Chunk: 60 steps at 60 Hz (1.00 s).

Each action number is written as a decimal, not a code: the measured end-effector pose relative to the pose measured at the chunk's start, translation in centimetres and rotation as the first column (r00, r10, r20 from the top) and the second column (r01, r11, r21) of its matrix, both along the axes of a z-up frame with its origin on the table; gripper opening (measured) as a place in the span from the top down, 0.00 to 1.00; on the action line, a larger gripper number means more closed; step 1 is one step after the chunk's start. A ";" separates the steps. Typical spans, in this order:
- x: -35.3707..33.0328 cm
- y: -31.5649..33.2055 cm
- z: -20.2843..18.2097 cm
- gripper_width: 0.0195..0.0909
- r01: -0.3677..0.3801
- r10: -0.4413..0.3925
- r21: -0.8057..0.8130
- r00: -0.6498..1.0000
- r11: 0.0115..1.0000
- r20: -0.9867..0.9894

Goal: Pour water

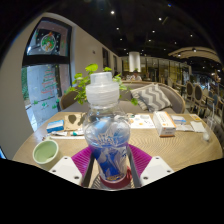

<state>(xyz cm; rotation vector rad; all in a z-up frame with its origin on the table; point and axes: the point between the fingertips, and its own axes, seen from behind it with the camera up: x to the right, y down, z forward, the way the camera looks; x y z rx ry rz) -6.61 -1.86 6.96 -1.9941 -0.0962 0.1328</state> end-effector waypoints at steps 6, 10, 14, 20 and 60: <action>0.8 -1.3 -0.1 0.09 0.033 -0.034 -0.065 0.999 0.997 -0.024; 1.6 -3.1 0.6 0.07 0.059 -0.062 -0.105 0.998 0.993 -0.028; 2.2 -5.5 1.2 0.08 0.081 -0.086 -0.152 0.996 0.985 -0.029; 2.8 -10.0 3.6 0.08 0.103 -0.110 -0.216 0.994 0.971 -0.017; 1.6 -27.9 14.8 0.08 0.164 -0.148 -0.242 0.985 0.956 0.085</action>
